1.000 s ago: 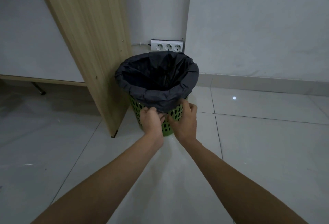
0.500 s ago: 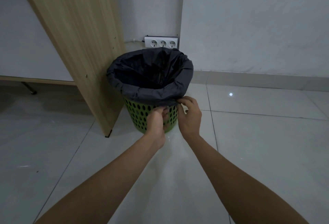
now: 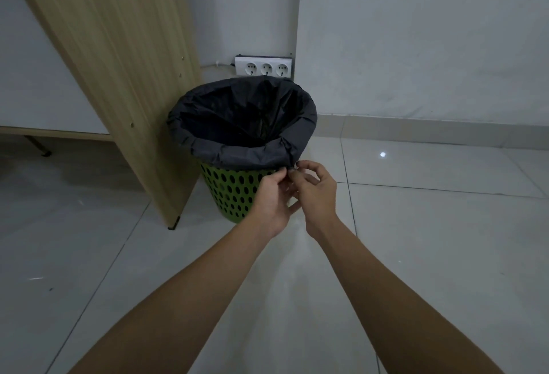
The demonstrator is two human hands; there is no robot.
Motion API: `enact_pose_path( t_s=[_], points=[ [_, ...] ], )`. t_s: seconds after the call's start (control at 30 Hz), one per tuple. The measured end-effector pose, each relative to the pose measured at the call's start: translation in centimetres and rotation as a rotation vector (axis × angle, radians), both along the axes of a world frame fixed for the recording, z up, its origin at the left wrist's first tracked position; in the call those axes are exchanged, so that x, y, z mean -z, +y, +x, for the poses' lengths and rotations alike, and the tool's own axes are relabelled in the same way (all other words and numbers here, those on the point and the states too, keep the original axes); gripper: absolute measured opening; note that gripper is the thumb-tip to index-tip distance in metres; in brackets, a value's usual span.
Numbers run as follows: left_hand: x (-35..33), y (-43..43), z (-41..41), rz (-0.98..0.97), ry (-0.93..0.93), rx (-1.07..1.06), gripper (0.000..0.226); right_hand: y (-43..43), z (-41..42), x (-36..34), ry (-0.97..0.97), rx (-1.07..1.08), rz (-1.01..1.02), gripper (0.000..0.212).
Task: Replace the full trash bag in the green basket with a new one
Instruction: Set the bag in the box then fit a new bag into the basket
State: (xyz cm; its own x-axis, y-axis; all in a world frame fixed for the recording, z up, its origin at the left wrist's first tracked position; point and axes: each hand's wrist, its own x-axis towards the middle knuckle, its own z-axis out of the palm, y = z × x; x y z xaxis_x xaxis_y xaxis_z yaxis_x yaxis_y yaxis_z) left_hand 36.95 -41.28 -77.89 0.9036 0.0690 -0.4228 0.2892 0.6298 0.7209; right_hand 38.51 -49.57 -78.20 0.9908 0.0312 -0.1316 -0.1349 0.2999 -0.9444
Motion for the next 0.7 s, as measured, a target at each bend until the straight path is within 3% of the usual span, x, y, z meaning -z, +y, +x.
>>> enact_pose_path(
  t_s=[0.1,0.3,0.47,0.6,0.7],
  points=[
    [0.0,0.0,0.6,0.039,0.054,-0.057,0.027,0.0,0.0,0.1,-0.007,-0.031,-0.047,0.013],
    [0.6,-1.0,1.5,0.007,0.128,-0.285,0.049,0.0,-0.2,-0.4,-0.079,-0.023,-0.135,0.018],
    [0.2,-1.6,1.2,0.022,0.072,-0.459,0.026,0.3,0.3,-1.2,-0.141,0.016,-0.068,0.023],
    [-0.9,-3.0,0.3,0.214,0.011,-0.625,0.008,1.5,1.3,-1.5,-0.134,0.078,-0.067,0.017],
    [-1.0,-3.2,-0.2,0.495,-0.067,-0.656,0.010,2.1,1.5,-1.7,-0.041,0.080,-0.002,0.006]
  ],
)
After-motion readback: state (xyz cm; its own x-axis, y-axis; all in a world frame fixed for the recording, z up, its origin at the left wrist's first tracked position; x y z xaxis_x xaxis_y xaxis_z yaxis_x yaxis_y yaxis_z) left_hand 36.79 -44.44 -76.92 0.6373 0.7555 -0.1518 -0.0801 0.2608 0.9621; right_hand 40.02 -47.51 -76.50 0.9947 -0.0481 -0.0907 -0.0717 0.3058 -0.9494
